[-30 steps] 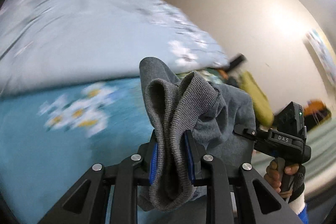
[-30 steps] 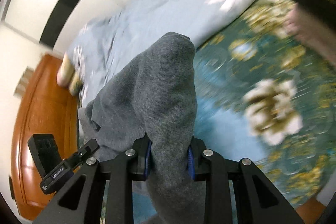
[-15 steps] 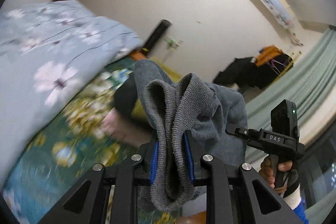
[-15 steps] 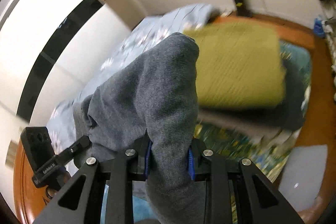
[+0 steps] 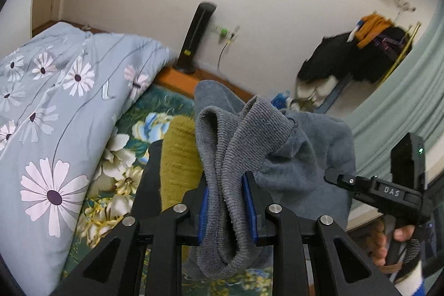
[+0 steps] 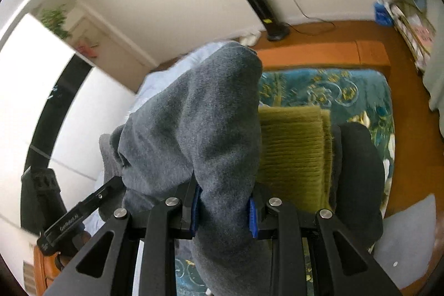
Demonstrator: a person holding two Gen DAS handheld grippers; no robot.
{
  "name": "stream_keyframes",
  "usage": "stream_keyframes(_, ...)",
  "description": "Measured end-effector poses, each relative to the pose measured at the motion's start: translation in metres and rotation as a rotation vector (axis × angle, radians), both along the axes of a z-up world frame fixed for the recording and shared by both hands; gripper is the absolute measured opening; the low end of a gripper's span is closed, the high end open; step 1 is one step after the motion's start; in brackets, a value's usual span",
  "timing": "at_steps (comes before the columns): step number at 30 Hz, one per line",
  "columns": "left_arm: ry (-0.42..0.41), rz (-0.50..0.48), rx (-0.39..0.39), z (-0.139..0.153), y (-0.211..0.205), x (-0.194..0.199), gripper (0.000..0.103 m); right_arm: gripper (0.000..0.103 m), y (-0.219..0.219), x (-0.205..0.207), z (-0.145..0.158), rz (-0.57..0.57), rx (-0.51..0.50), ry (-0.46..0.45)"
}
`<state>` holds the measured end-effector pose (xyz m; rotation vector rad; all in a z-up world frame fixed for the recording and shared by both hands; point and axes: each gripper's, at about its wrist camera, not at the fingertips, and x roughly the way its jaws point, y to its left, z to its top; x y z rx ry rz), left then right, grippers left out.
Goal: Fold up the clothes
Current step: 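Lift the folded grey garment with both grippers and carry it to the clothes stack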
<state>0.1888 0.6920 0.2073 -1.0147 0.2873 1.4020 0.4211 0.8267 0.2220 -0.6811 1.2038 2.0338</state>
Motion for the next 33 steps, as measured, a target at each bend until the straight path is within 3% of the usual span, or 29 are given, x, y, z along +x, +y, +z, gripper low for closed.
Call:
stream_keyframes(4, -0.004, 0.036, -0.056, -0.036, 0.014, -0.009, 0.026, 0.03, 0.007, -0.007, -0.027, -0.013, -0.036, -0.029)
stream_keyframes(8, -0.051, 0.077, -0.064, -0.051, 0.019, -0.02, 0.03, 0.033, 0.013, -0.009, -0.026, 0.016, -0.015, -0.035)
stream_keyframes(11, -0.044, 0.079, -0.064, -0.047, 0.019, -0.02, 0.032, 0.036, 0.01, -0.01, -0.019, 0.032, 0.011, -0.059)
stream_keyframes(17, -0.01, 0.109, -0.032, -0.03, 0.007, -0.023, 0.051, 0.046, -0.002, -0.001, 0.003, 0.044, 0.095, -0.103)
stream_keyframes(21, 0.007, 0.127, -0.015, -0.017, 0.001, -0.02, 0.051, 0.048, -0.014, 0.004, 0.025, 0.022, 0.186, -0.126)
stream_keyframes(25, 0.094, 0.091, 0.06, 0.004, -0.008, -0.005, 0.051, 0.048, -0.028, -0.011, 0.047, 0.067, 0.292, -0.113)
stream_keyframes(27, 0.144, 0.044, 0.093, 0.012, -0.011, 0.007, 0.051, 0.048, -0.037, -0.027, 0.049, 0.14, 0.316, -0.115)
stream_keyframes(30, 0.182, -0.019, 0.077, 0.003, -0.006, 0.022, 0.051, 0.048, -0.044, -0.043, 0.039, 0.197, 0.347, -0.167)
stream_keyframes(33, 0.206, -0.024, 0.036, -0.017, 0.003, 0.028, 0.051, 0.048, -0.03, -0.045, 0.022, 0.168, 0.331, -0.202)
